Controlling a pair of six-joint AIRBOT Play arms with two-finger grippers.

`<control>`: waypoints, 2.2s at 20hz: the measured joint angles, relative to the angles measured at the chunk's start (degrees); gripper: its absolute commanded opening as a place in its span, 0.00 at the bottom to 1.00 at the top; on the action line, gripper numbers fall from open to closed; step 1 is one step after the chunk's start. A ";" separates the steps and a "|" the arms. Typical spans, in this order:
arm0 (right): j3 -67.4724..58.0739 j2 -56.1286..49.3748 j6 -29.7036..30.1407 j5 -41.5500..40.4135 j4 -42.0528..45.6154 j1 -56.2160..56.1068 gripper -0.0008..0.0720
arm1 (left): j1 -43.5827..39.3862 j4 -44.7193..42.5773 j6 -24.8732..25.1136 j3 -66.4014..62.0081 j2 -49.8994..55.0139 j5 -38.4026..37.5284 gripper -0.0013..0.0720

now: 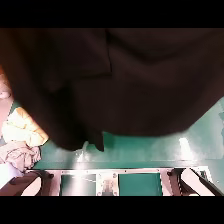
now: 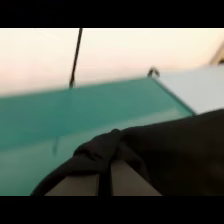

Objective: Fold the shirts.

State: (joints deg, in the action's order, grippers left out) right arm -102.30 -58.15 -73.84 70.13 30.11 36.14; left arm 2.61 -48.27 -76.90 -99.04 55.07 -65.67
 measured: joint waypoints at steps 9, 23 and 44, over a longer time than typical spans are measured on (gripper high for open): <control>22.29 -25.05 3.50 -16.70 7.91 -13.35 0.04 | -0.11 10.78 15.26 15.54 34.12 9.86 0.06; 21.00 -38.62 4.50 -7.41 8.39 -5.81 0.41 | 12.68 13.22 10.38 12.68 44.83 -9.14 0.76; 48.87 -24.17 8.28 -1.49 12.50 8.81 0.62 | 4.90 20.63 18.29 54.84 32.15 12.24 0.06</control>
State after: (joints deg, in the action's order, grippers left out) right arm -53.43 -82.32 -65.56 68.64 42.61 44.95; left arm 7.51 -27.64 -58.61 -44.21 87.22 -53.43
